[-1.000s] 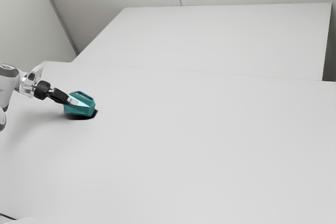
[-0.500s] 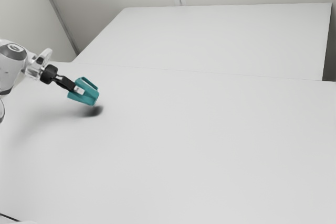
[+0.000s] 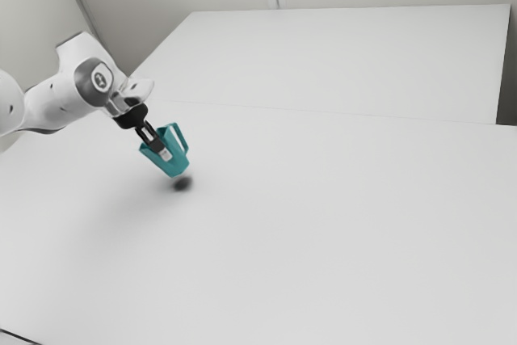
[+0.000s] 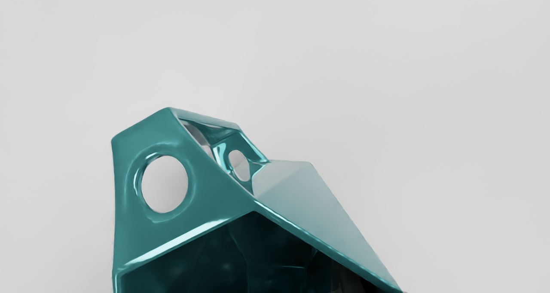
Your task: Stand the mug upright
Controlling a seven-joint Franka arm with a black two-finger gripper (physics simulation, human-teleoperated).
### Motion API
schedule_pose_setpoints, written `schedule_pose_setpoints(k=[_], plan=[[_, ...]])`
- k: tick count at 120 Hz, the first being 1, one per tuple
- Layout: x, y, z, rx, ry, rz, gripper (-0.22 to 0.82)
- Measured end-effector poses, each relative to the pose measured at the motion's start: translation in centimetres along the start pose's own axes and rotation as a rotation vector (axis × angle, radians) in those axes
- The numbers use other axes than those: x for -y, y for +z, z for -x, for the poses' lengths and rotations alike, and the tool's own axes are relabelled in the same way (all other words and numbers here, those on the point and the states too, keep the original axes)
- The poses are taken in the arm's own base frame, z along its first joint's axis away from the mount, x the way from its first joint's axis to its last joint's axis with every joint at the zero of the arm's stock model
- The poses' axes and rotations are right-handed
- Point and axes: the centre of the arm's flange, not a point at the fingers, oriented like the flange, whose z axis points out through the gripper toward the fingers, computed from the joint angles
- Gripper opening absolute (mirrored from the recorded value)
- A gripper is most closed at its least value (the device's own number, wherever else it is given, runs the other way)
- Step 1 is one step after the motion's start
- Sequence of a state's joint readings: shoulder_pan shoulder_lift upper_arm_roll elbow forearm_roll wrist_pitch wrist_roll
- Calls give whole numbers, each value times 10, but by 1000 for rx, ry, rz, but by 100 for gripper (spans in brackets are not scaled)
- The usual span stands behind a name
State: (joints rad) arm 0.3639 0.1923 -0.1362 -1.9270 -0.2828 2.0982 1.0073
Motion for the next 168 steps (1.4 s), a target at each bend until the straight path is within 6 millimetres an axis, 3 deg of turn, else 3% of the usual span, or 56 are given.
schedule_pose_setpoints(k=[23, 35, 94, 136, 150, 168], plan=[[-70, 8, -43, 56, 56, -97, -18], [-94, 14, -54, 78, 37, -128, -18], [-200, 64, -57, 158, -140, -162, -18], [-228, 92, -68, 200, -186, -175, -18], [-219, 91, -63, 216, -213, -204, -18], [-192, 90, -49, 226, -284, -227, -18]])
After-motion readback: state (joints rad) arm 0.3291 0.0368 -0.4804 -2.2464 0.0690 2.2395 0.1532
